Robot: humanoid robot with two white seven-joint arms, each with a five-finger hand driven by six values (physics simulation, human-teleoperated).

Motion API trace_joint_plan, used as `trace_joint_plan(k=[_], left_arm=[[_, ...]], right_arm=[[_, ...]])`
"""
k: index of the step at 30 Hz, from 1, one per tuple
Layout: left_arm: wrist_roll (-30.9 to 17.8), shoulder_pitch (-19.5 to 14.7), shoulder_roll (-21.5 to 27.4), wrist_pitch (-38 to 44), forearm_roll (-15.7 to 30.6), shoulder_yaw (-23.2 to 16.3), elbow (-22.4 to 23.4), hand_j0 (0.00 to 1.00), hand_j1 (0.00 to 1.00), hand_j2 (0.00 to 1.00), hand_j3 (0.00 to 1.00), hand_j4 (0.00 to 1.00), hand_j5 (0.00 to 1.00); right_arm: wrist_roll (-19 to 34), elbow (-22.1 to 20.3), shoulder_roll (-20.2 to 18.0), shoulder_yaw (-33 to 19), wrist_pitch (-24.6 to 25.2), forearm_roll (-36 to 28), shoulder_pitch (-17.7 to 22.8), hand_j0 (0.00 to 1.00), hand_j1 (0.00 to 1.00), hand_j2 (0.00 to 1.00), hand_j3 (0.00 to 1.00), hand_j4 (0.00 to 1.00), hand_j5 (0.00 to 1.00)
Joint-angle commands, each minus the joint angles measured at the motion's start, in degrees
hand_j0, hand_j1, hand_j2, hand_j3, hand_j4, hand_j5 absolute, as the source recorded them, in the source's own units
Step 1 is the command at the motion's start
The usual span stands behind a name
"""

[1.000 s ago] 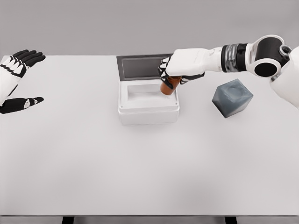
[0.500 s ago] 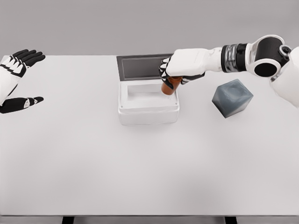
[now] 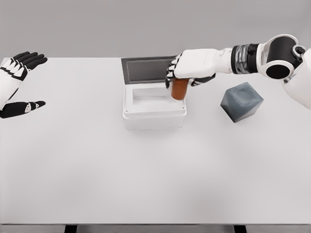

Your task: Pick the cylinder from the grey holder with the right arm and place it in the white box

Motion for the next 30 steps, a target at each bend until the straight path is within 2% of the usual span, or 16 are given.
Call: trace_joint_plan(k=[1, 4, 5, 11, 14, 17, 19, 22, 24, 26, 28, 30], left_arm=[[0.03, 0.0, -0.01, -0.04, 0.31, 0.0, -0.01, 1.0, 1.0, 1.0, 1.0, 1.0, 1.0], [0.03, -0.09, -0.01, -0.04, 0.31, 0.0, -0.01, 1.0, 1.0, 1.0, 1.0, 1.0, 1.0], [0.03, -0.09, 0.08, -0.04, 0.31, 0.0, -0.01, 1.0, 1.0, 1.0, 1.0, 1.0, 1.0], [0.03, -0.09, 0.08, -0.04, 0.31, 0.0, -0.01, 1.0, 1.0, 1.0, 1.0, 1.0, 1.0], [0.12, -0.09, 0.08, -0.04, 0.31, 0.0, 0.08, 1.0, 1.0, 1.0, 1.0, 1.0, 1.0], [0.12, 0.0, -0.1, -0.04, 0.31, -0.35, 0.08, 1.0, 1.0, 1.0, 1.0, 1.0, 1.0], [0.21, -0.18, -0.27, -0.04, 0.83, -0.87, 0.25, 1.0, 1.0, 1.0, 1.0, 1.0, 1.0], [0.3, -1.14, -2.73, -0.04, 1.36, -1.14, 0.25, 1.0, 1.0, 1.0, 1.0, 1.0, 1.0], [0.21, -3.24, -2.73, -0.04, 2.41, -4.64, -0.1, 1.0, 1.0, 1.0, 1.0, 1.0, 1.0], [0.04, -7.55, -1.94, -0.04, 7.07, -12.12, -0.1, 1.0, 1.0, 1.0, 1.0, 1.0, 1.0], [-1.19, -9.67, -1.59, -0.04, 10.76, -15.81, 0.08, 1.0, 1.0, 1.0, 1.0, 1.0, 1.0], [-9.09, -11.42, -1.33, -0.04, 17.35, -18.71, 0.17, 1.0, 1.0, 1.0, 1.0, 1.0, 1.0]], right_arm=[[-0.02, -0.85, -0.12, -0.19, 0.15, 0.2, -0.09, 0.98, 0.98, 0.98, 0.98, 0.98, 0.98], [-0.02, -2.61, -0.21, -1.07, 0.15, 0.28, -0.44, 0.98, 0.98, 0.98, 0.98, 0.98, 0.98], [-0.02, -4.45, -0.29, -2.12, 0.15, 0.2, -0.44, 0.98, 0.98, 0.98, 0.98, 0.98, 0.98], [-0.02, -14.91, -3.19, -16.18, 0.15, -0.51, 0.61, 0.99, 0.99, 0.99, 0.99, 0.99, 0.99], [-0.02, -15.09, -5.21, -21.8, 0.15, -0.59, 1.14, 1.0, 1.0, 1.0, 1.0, 1.0, 1.0], [-0.02, -14.39, -7.76, -27.78, 0.15, -0.68, 3.69, 1.0, 1.0, 1.0, 1.0, 1.0, 1.0], [-0.02, -13.78, -9.96, -29.11, 0.15, -1.73, 6.15, 1.0, 1.0, 1.0, 1.0, 1.0, 1.0], [-0.02, -11.14, -10.93, -29.2, 0.15, -2.26, 10.1, 1.0, 1.0, 1.0, 1.0, 1.0, 1.0], [-0.02, -10.26, -10.84, -29.72, 0.15, -2.26, 13.43, 1.0, 1.0, 1.0, 1.0, 1.0, 1.0], [-0.02, -10.17, -10.84, -32.53, 0.15, -2.26, 17.92, 1.0, 1.0, 1.0, 1.0, 1.0, 1.0], [-0.02, -10.17, -12.6, -33.59, 0.15, -2.26, 20.3, 1.0, 1.0, 1.0, 1.0, 1.0, 1.0], [-0.02, -10.43, -15.23, -34.29, 0.15, -2.35, 22.06, 1.0, 1.0, 1.0, 1.0, 1.0, 1.0]])
